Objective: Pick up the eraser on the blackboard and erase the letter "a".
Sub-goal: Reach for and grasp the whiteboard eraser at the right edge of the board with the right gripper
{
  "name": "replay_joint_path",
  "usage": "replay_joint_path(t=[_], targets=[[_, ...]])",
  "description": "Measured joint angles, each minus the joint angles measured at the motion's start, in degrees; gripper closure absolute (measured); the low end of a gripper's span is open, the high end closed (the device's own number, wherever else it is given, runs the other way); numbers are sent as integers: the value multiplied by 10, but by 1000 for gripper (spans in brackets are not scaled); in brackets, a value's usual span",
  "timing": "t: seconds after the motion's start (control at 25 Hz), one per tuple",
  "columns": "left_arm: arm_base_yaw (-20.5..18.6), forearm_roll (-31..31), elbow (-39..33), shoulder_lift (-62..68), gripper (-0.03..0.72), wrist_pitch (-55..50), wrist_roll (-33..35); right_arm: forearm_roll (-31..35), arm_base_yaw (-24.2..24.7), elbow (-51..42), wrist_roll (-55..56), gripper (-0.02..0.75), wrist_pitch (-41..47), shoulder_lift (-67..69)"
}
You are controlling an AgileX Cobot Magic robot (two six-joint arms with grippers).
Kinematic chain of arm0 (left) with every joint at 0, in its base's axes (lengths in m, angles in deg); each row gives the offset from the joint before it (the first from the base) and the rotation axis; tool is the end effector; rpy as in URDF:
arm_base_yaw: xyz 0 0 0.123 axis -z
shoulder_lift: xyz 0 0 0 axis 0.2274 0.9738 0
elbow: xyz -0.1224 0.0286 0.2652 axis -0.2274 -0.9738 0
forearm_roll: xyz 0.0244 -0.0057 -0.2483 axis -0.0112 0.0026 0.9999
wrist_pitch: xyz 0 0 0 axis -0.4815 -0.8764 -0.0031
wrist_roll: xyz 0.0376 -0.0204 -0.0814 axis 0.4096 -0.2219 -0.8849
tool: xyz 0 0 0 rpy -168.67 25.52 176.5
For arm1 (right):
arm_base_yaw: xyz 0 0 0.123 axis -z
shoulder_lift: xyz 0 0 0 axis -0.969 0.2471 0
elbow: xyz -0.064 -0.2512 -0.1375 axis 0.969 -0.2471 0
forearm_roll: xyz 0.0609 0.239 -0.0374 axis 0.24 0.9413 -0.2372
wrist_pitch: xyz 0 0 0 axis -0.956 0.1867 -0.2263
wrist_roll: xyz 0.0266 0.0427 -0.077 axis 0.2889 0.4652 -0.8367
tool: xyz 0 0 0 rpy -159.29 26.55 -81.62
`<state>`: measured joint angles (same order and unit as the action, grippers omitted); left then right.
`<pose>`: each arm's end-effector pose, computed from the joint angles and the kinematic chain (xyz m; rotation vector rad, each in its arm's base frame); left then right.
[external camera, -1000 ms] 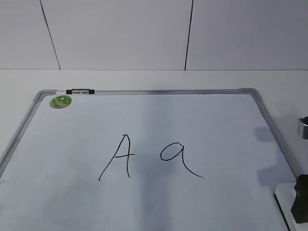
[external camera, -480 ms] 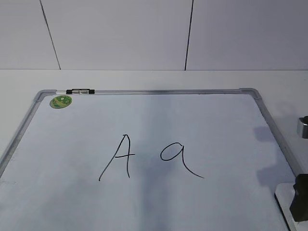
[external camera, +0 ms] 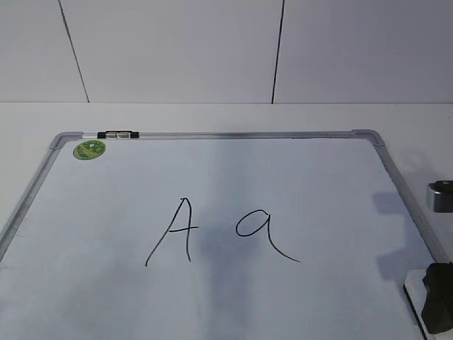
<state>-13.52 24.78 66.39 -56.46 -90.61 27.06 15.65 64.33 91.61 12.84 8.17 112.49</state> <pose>-0.0164 -0.0132 0.2754 0.0832 2.0844 -0.1428 0.1882 0.0407 0.2004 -0.2204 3.1002 0.0544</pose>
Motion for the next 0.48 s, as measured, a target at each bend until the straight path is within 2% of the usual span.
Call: replay_joint_path(t=[0.48], targets=[[0,0,0,0,433,0,0,1,0,0,0,86,-10,16]])
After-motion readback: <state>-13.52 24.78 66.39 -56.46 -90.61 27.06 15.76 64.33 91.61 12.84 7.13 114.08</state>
